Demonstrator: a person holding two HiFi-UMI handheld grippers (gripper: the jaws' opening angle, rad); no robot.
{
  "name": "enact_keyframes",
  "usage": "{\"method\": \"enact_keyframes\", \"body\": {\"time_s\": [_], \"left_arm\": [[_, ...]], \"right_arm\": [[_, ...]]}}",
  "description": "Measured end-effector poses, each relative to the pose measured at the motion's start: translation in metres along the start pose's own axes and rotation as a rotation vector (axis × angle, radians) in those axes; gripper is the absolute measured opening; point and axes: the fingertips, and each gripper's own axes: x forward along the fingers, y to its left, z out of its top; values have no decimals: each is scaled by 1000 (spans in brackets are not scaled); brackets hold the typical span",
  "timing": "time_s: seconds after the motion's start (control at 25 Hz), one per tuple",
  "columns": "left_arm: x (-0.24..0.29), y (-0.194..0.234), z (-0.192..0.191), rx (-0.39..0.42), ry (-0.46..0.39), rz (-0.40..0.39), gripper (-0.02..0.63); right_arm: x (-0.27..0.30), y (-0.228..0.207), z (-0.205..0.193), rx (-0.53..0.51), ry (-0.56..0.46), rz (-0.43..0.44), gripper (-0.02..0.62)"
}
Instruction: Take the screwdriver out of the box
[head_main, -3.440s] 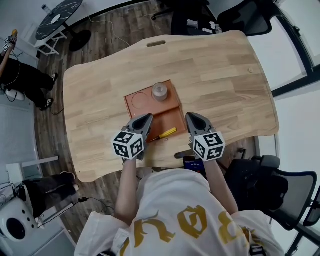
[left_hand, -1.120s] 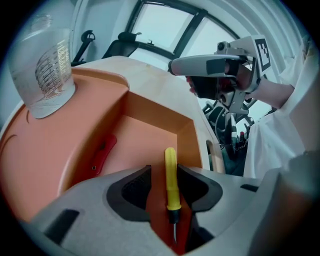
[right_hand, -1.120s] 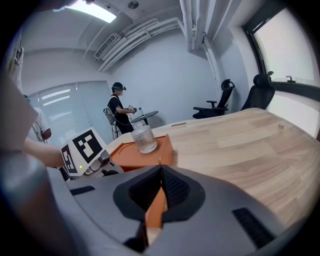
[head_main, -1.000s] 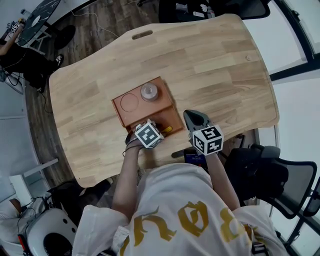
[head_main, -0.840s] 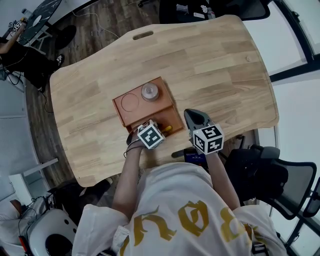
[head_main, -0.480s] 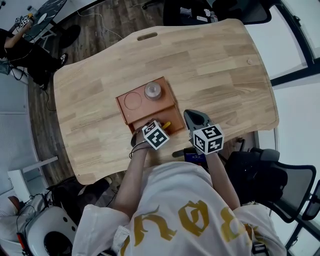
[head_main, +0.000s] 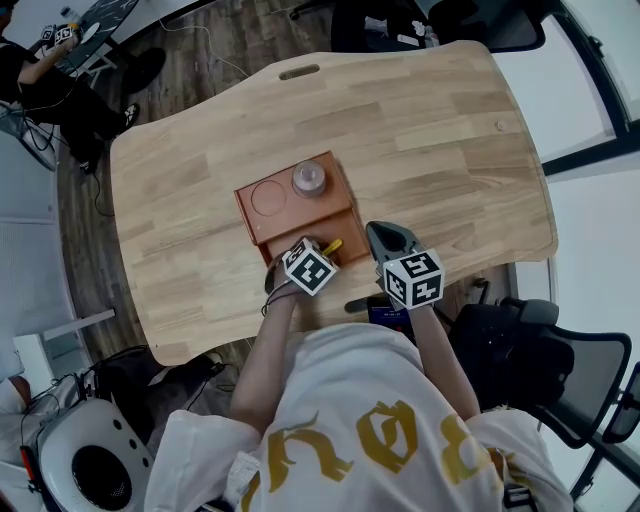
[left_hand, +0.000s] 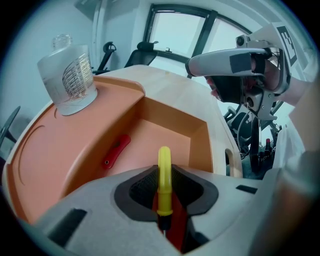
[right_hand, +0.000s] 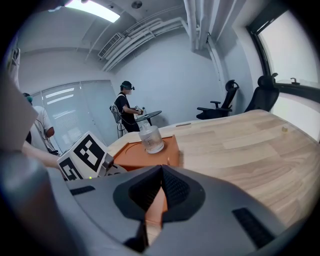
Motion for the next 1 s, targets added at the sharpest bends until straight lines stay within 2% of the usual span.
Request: {"method": "enact_keyframes", "body": {"time_s": [0.32,0.52,0.84,1.0], "left_arm": [[-10,5,-3,-69,-38,11,81],[-20,18,1,-140,-126,55,81],[-43,35,8,-169,-258,124,81],[-51,36,7,-145,-306,145,80]], "right_arm": [[1,-5,-2,10,4,-8,11],[2,-6,-3,5,5,-9,11],[7,-5,-2,-5,9,-10,11],[11,-1,-2,-18,9,-6,11]]}}
